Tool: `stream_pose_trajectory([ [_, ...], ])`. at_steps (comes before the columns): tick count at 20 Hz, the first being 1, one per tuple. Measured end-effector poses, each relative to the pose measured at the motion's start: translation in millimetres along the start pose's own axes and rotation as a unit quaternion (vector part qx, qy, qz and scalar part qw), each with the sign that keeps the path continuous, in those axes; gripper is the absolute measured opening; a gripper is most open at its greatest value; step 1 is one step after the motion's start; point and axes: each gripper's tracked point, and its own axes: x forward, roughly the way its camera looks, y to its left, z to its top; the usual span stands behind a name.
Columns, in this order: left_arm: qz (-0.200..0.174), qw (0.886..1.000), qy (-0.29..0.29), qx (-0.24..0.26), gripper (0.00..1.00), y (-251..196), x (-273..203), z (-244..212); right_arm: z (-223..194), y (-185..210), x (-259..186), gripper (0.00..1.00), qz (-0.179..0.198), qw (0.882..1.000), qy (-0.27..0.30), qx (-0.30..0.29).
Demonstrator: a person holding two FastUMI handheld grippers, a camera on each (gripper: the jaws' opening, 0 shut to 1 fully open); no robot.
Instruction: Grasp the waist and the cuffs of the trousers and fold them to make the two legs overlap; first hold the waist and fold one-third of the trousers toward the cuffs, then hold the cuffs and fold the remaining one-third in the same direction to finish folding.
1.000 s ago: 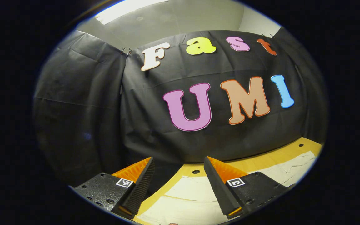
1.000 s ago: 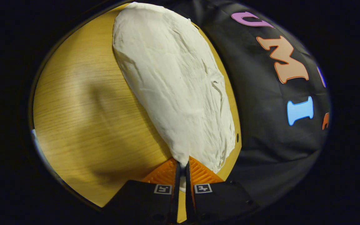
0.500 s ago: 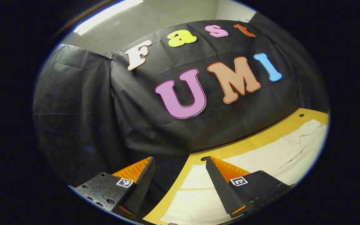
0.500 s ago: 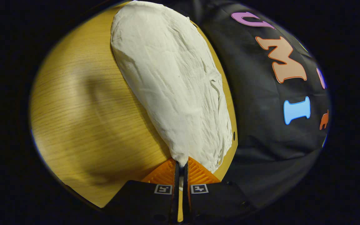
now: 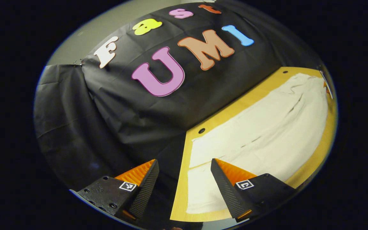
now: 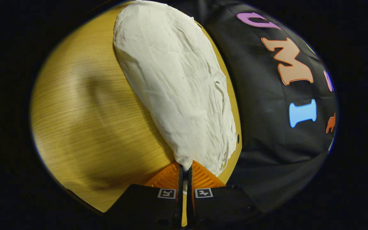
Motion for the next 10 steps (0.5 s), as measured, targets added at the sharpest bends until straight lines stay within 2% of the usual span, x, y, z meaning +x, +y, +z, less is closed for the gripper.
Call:
stream_pose_trajectory([
  [6,-0.062,0.996,0.047,0.053,0.97,-37.0,-3.9,-51.3,0.6,-0.2,-0.7,0.07,-0.002,1.000,0.000,-0.004],
  [10,-0.098,0.987,0.083,0.098,0.97,-55.4,-4.7,-83.5,0.1,0.4,0.1,0.07,-0.005,1.000,0.001,-0.007],
])
